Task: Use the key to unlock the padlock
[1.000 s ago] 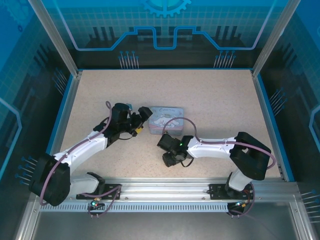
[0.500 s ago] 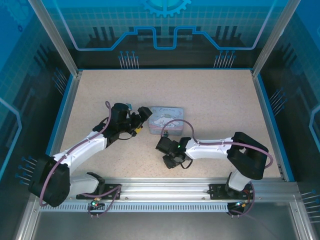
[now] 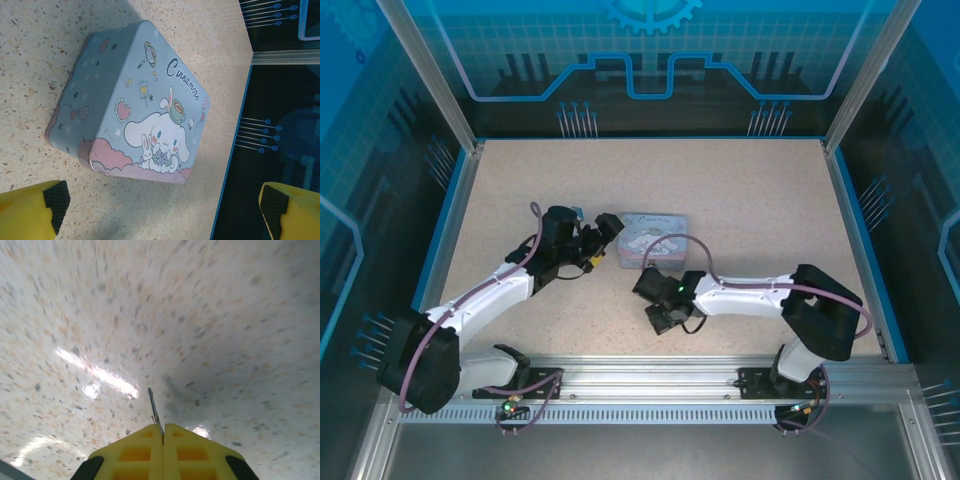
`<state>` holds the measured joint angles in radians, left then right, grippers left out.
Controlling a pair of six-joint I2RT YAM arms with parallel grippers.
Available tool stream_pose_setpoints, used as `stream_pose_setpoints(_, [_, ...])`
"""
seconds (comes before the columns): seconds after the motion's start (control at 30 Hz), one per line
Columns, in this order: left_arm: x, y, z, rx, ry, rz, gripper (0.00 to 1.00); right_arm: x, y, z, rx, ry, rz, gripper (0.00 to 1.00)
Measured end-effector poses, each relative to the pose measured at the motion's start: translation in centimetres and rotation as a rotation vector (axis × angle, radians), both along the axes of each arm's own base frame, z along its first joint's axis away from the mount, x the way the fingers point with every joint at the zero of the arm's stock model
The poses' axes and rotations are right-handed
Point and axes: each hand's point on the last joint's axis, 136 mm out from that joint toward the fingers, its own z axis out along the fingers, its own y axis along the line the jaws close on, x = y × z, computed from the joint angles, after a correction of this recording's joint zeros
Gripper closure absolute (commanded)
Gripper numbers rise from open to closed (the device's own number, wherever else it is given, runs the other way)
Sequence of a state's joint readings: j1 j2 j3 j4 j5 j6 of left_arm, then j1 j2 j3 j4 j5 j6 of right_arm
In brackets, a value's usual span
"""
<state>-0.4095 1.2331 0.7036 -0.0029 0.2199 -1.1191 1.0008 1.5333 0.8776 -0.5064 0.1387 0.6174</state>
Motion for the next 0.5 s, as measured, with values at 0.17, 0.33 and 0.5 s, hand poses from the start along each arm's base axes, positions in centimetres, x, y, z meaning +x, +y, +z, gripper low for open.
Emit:
stream_pose_setpoints(0.17, [-0.4,-0.5,0.1,-0.009,-0.001,-0.042,0.01,2.7,-1.2,4.0,0.229,-0.01,-0.101,1.0])
stream_pose_setpoints(0.33, [-0.9,-2.2,0.0,-0.036,-0.005,-0.11,0.07,4.2,-1.4,7.0,0.422,-0.006,-0.155,1.0])
stream_pose_setpoints(0.5, [-2.2,-5.8,-0.7,-0.075,0.01,-0.218,0.23,4.9,-0.5,8.9,0.539,0.01,-0.168,1.0])
